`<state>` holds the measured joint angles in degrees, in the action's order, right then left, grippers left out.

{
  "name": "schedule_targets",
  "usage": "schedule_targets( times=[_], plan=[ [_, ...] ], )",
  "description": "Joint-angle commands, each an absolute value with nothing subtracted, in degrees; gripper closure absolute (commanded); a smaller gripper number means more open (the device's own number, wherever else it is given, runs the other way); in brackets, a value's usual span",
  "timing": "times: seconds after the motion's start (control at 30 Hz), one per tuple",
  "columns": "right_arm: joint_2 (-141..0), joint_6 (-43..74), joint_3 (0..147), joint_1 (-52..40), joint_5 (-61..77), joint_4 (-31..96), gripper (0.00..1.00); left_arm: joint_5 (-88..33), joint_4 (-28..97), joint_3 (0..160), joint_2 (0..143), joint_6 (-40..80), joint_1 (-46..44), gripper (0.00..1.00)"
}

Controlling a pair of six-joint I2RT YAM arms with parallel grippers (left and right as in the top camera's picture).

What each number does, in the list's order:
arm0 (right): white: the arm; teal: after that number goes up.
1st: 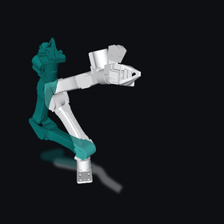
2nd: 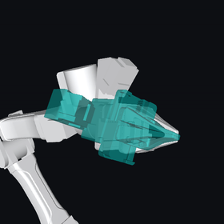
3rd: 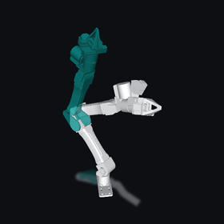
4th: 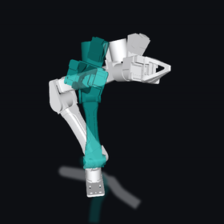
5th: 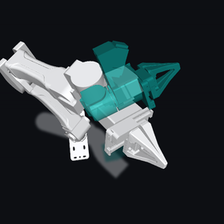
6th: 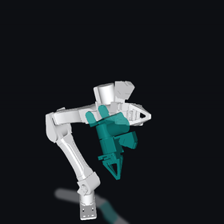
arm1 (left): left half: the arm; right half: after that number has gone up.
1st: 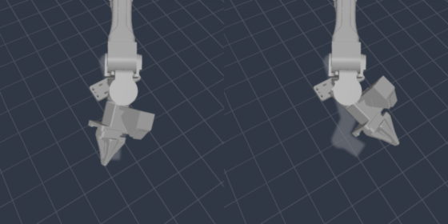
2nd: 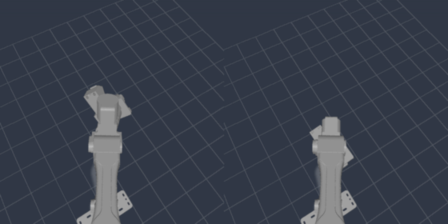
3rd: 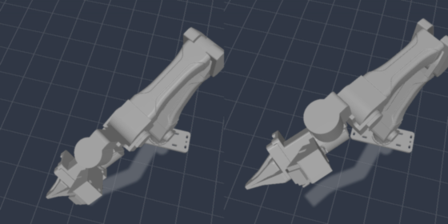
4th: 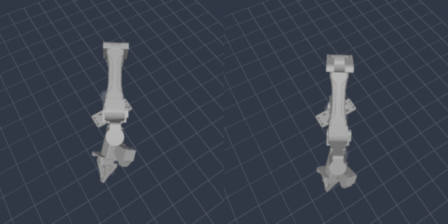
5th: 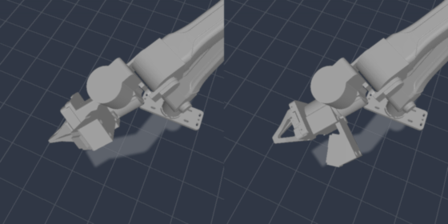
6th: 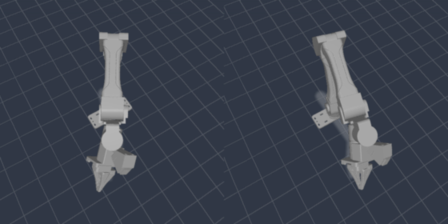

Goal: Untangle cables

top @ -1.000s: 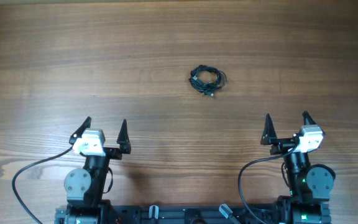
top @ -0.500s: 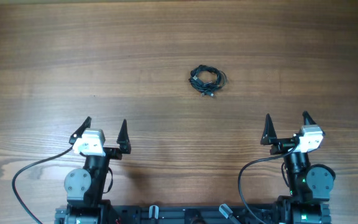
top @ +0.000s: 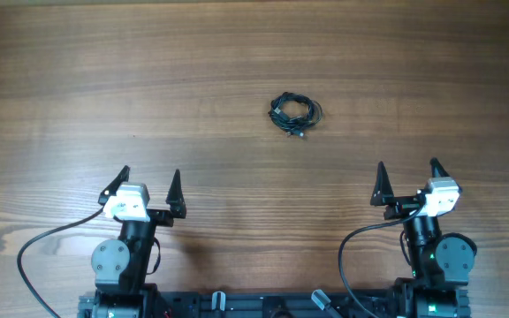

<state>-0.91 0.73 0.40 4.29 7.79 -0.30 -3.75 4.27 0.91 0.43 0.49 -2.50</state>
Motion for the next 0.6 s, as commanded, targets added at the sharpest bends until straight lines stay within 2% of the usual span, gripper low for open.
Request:
schedule_targets(
  times=[0.0,0.47,0.57],
  plan=[
    [-1.15,0.12,0.32,4.51,7.27,-0.45,0.00,-3.31,3.97,0.34,0.49,0.32,-2.44,0.00],
    [-1.15,0.12,0.32,4.51,7.27,-0.45,0.00,-0.62,4.25,0.34,0.56,0.45,-2.39,0.00],
    [-1.15,0.10,0.32,4.51,7.27,-0.45,0.00,-4.56,4.03,0.34,0.56,0.69,-2.39,0.00]
  ],
)
